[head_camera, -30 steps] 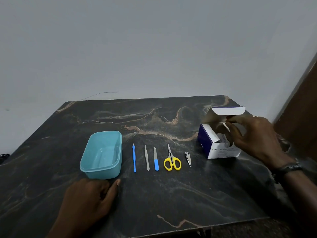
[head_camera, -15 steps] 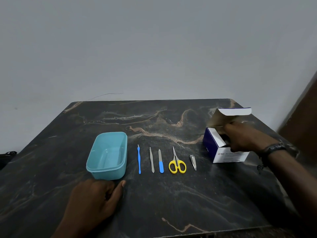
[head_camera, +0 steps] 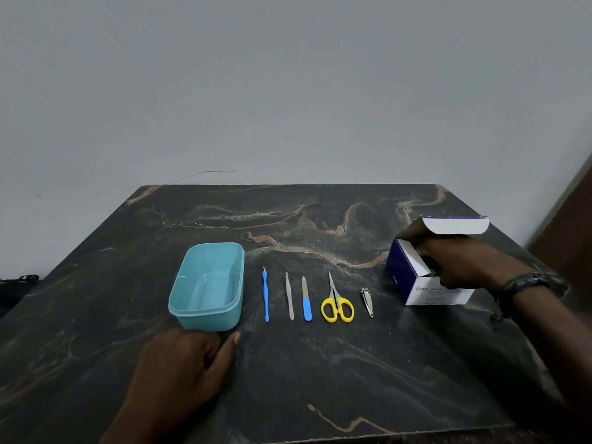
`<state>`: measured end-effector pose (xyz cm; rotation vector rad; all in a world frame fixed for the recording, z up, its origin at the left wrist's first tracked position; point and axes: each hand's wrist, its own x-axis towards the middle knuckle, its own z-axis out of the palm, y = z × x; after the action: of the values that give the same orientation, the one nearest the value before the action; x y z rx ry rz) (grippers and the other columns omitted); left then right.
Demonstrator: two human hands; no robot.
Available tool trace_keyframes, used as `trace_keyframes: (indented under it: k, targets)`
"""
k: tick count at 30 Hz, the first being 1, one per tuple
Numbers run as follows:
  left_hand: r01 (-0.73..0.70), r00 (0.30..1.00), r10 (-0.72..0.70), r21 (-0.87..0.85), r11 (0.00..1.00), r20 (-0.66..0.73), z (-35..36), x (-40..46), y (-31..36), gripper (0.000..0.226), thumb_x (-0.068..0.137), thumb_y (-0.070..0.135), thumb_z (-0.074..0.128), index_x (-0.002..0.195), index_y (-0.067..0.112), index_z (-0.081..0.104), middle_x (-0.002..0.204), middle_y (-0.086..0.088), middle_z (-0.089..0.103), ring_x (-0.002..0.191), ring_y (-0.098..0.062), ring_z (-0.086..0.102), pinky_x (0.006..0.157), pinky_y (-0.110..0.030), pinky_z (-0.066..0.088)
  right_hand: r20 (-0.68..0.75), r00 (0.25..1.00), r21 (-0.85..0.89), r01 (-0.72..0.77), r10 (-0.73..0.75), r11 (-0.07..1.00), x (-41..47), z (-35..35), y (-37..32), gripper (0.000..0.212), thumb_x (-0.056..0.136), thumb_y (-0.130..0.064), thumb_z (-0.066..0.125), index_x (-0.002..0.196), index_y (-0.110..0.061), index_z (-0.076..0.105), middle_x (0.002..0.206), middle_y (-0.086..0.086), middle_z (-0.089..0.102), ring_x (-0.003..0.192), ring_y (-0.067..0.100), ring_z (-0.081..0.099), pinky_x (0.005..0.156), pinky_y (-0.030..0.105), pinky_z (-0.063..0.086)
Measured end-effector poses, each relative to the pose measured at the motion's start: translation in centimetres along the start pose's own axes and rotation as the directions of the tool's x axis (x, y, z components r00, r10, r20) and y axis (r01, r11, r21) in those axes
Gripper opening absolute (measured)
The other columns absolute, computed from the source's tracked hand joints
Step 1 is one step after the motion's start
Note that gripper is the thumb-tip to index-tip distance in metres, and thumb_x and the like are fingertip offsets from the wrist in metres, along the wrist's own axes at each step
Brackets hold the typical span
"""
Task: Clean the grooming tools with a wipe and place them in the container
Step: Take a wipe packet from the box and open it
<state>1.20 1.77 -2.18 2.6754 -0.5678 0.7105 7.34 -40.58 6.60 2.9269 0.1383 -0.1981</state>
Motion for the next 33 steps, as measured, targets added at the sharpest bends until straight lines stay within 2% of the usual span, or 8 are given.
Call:
trace_keyframes:
  k: [6, 8, 11, 15, 20, 26, 29, 33]
  targets:
    - [0.009, 1.0, -0.009, -0.007, 1.0, 0.004, 0.0, 0.0, 0.0, 0.06, 0.081, 0.053, 0.052, 0.039, 0.015, 0.031, 0.033, 0.0, 0.035, 0.035, -0.007, 0.021, 0.037, -0.024, 0.025, -0.049, 0.999, 0.036, 0.017, -0.016, 0.999, -0.7, -0.2, 0.4, 0.049, 0.072, -0.005, 0.065, 0.117, -0.025, 0.063, 0.106, -0.007, 0.066, 0.093, 0.014, 0.057, 0.078, 0.028, 0.05]
    - [0.004, 1.0, -0.004, -0.009, 1.0, 0.001, 0.0, 0.0, 0.1, 0.058, 0.081, 0.052, 0.052, 0.04, 0.02, 0.026, 0.034, 0.0, 0.032, 0.034, -0.006, 0.021, 0.039, -0.02, 0.022, -0.047, 0.999, 0.126, 0.019, -0.013, 0.992, -1.0, -0.6, 0.6, 0.049, 0.068, -0.004, 0.072, 0.111, -0.025, 0.066, 0.104, -0.008, 0.068, 0.094, 0.014, 0.058, 0.079, 0.032, 0.051]
    - [0.001, 1.0, -0.001, -0.002, 1.0, 0.0, -0.2, 0.1, 0.3, 0.056, 0.081, 0.052, 0.051, 0.042, 0.023, 0.023, 0.037, 0.003, 0.02, 0.035, -0.006, 0.021, 0.04, -0.017, 0.019, -0.066, 0.998, 0.263, 0.032, -0.015, 0.964, -1.5, -1.2, 0.8, 0.032, 0.072, 0.003, 0.07, 0.094, -0.021, 0.07, 0.094, -0.006, 0.069, 0.087, 0.016, 0.064, 0.074, 0.039, 0.056]
    - [0.025, 0.999, -0.025, 0.005, 1.0, 0.024, 0.0, -0.1, 0.1, 0.059, 0.08, 0.053, 0.051, 0.04, 0.014, 0.033, 0.034, -0.001, 0.033, 0.032, -0.01, 0.029, 0.037, -0.024, 0.025, -0.121, 0.992, 0.217, 0.049, -0.022, 0.975, -1.9, -1.6, 0.6, 0.039, 0.077, 0.002, 0.063, 0.07, -0.035, 0.057, 0.074, -0.017, 0.062, 0.071, 0.007, 0.06, 0.064, 0.032, 0.053]
    - [0.035, 0.999, -0.035, 0.004, 0.999, 0.029, -0.2, 0.0, 0.2, 0.059, 0.08, 0.053, 0.05, 0.04, 0.013, 0.034, 0.034, 0.001, 0.029, 0.034, -0.009, 0.023, 0.04, -0.02, 0.019, -0.105, 0.994, 0.189, 0.037, -0.017, 0.981, -2.0, -1.8, 0.3, 0.041, 0.078, 0.0, 0.067, 0.073, -0.038, 0.052, 0.072, -0.022, 0.057, 0.069, -0.002, 0.053, 0.063, 0.023, 0.045]
    - [0.032, 0.999, -0.033, 0.025, 0.999, 0.021, 0.1, -0.1, 0.1, 0.061, 0.08, 0.053, 0.05, 0.041, 0.009, 0.035, 0.034, -0.005, 0.038, 0.03, -0.016, 0.038, 0.039, -0.023, 0.019, -0.121, 0.993, 0.143, 0.001, 0.016, 0.99, -2.3, -2.3, -0.2, 0.028, 0.073, -0.013, 0.074, 0.073, -0.032, 0.055, 0.074, -0.015, 0.061, 0.072, 0.009, 0.055, 0.063, 0.028, 0.045]
    - [0.039, 0.999, -0.04, 0.03, 0.999, 0.026, 0.1, -0.1, 0.1, 0.061, 0.08, 0.054, 0.05, 0.041, 0.01, 0.034, 0.034, -0.004, 0.037, 0.03, -0.014, 0.037, 0.039, -0.02, 0.016, -0.173, 0.984, 0.237, -0.008, 0.05, 0.972, -2.4, -2.4, -0.3, 0.023, 0.067, -0.01, 0.076, 0.07, -0.028, 0.062, 0.071, -0.01, 0.066, 0.072, 0.016, 0.06, 0.064, 0.036, 0.051]
    - [0.039, 0.998, -0.04, 0.026, 0.999, 0.042, 0.0, -0.1, 0.1, 0.06, 0.081, 0.055, 0.049, 0.041, 0.012, 0.033, 0.034, -0.002, 0.028, 0.031, -0.009, 0.027, 0.04, -0.017, 0.016, -0.256, 0.966, 0.332, 0.047, 0.042, 0.942, -2.6, -2.1, -0.1, 0.02, 0.071, -0.008, 0.071, 0.077, -0.027, 0.069, 0.064, -0.011, 0.067, 0.066, 0.012, 0.062, 0.062, 0.042, 0.054]
